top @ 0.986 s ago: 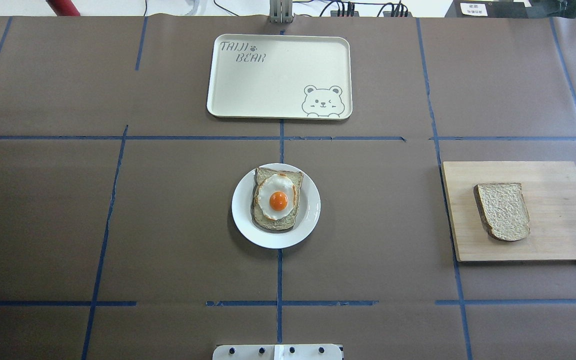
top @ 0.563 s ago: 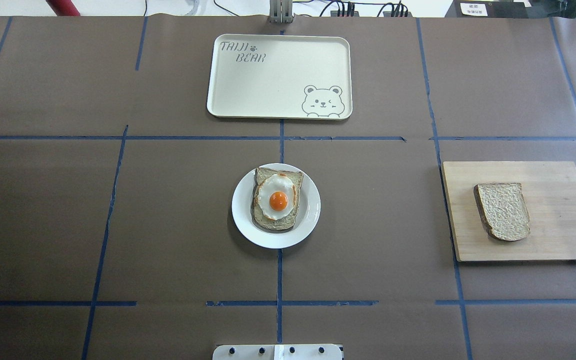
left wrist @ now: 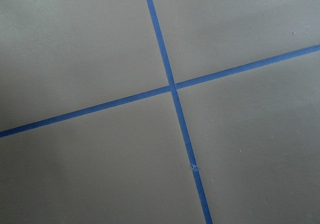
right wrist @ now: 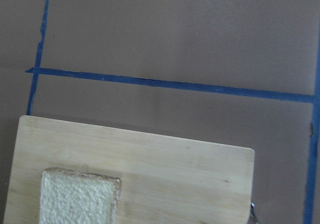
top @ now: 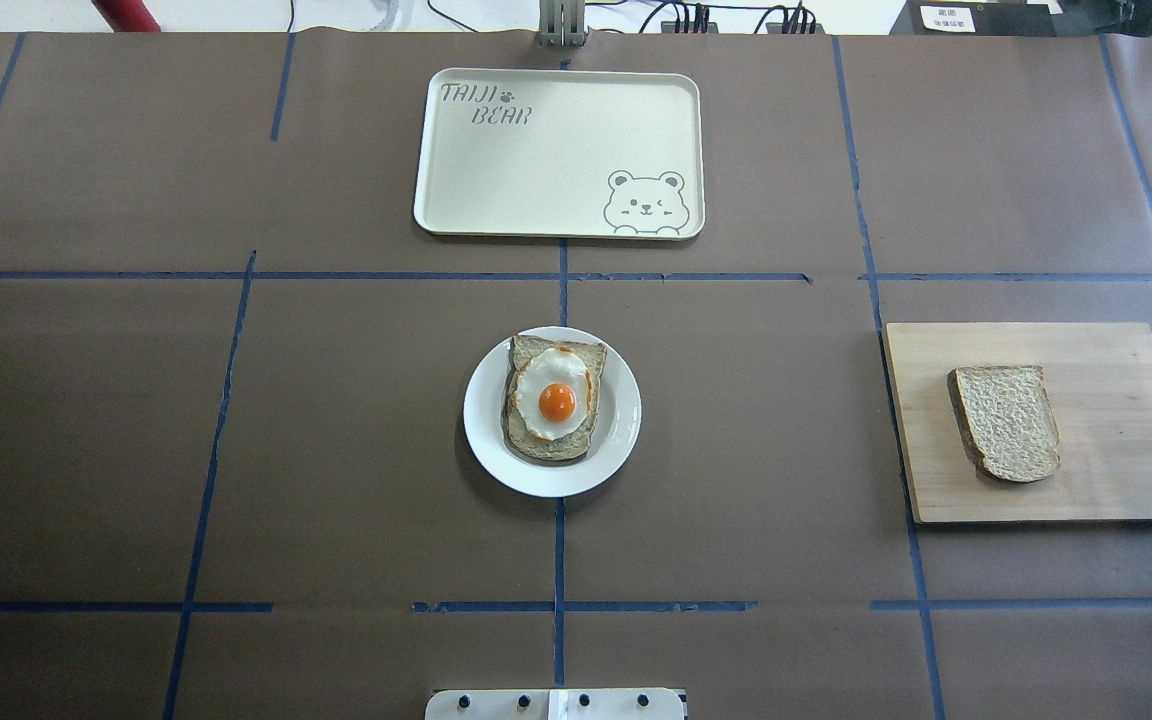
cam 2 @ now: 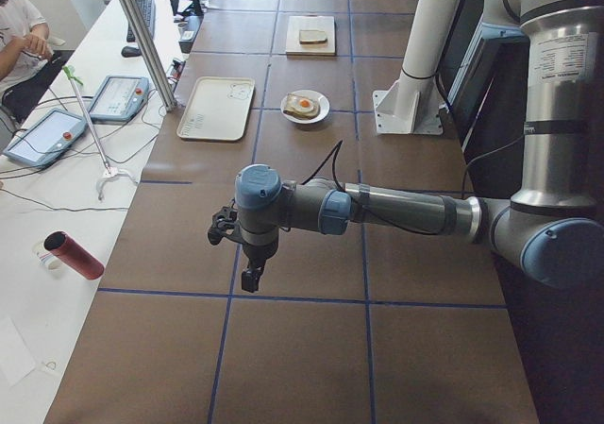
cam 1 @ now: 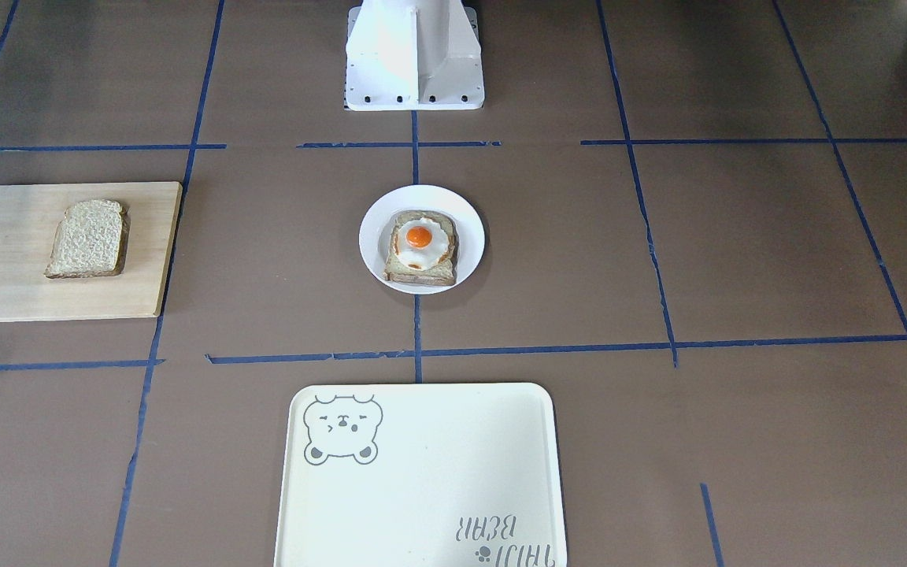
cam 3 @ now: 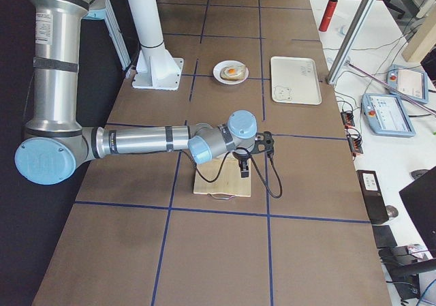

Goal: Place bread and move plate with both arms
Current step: 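Move the right gripper over the bread slice on the bamboo board and grasp it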

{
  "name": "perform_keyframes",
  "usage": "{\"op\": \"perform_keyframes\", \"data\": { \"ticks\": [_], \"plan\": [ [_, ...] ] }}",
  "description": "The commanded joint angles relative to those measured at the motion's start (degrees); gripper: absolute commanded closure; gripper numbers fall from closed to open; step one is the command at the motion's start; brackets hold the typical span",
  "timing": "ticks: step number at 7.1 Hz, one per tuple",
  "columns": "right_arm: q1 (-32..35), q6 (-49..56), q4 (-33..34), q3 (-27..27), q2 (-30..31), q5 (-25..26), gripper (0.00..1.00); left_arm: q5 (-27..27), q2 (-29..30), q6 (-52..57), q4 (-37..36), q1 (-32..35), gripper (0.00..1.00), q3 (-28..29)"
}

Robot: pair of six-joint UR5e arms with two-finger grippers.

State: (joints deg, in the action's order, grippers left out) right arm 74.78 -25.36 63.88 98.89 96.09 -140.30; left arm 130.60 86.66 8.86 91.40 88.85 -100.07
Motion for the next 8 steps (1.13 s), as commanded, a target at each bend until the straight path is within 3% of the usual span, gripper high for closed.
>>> {"op": "perform_keyframes", "data": {
  "ticks": [1,2,4,8],
  "plan": [
    [-9.8,-20.5,-18.7,-2.7,0.1,4.8,0.01,0.0,0.0,-0.1,0.0,-0.1,0.0,-0.3],
    [-14.6,-27.0,-23.9,-3.3,0.1,8.5,0.01,0.0,0.0,-0.1,0.0,-0.1,0.0,-0.3],
    [-17.6,-28.5,-29.0,-7.6,0.1,9.8,0.07,0.0,0.0,-0.1,0.1,-0.1,0.0,-0.4],
    [-19.5,-28.5,-29.2,-7.7,1.7,9.5,0.21,0.0,-0.1,0.0,0.1,0.0,0.0,-0.6]
  ]
}}
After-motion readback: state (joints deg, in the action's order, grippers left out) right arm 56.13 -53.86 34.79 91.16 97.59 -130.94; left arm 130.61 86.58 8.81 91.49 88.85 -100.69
